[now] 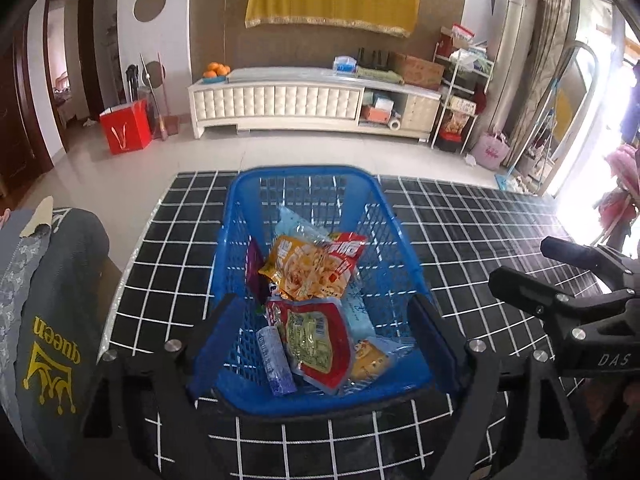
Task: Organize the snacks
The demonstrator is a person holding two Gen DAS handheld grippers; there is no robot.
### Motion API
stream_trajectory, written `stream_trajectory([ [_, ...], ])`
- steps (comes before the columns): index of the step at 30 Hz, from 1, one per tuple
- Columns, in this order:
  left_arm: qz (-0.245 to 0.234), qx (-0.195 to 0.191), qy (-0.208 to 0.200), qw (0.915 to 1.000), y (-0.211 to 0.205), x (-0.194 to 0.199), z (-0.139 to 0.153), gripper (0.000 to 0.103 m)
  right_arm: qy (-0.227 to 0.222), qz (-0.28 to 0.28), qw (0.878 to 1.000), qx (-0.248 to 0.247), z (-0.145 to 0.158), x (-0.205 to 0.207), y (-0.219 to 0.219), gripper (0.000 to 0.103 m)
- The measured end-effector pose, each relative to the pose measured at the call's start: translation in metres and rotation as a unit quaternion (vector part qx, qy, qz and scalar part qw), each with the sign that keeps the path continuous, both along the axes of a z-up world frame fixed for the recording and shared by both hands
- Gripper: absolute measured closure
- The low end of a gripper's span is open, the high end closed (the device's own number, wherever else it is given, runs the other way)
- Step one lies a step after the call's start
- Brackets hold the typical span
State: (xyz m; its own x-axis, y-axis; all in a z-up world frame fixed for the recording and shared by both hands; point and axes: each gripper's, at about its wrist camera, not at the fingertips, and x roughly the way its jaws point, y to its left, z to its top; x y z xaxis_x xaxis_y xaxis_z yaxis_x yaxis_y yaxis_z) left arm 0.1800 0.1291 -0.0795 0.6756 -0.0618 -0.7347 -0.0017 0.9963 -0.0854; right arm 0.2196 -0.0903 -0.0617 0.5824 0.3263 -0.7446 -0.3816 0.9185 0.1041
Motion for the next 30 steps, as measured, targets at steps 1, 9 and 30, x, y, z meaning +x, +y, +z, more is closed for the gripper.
stream_trajectory([
  [1,0.000,0.001,-0.007,1.0000,-0.001,-0.006,0.006,0.021,-0.005,-0.001,1.000,0.001,0.005,-0.005,-0.002,0.000],
  [9,0.007,0.000,-0.035,0.9994,-0.003,-0.038,0.032,0.021,-0.033,0.002,0.999,0.004,0.028,-0.035,-0.006,0.000],
  [30,-0.013,0.012,-0.140,0.9900,-0.042,-0.150,0.087,0.011,-0.138,-0.015,0.990,0.024,0.073,-0.142,-0.035,0.000],
])
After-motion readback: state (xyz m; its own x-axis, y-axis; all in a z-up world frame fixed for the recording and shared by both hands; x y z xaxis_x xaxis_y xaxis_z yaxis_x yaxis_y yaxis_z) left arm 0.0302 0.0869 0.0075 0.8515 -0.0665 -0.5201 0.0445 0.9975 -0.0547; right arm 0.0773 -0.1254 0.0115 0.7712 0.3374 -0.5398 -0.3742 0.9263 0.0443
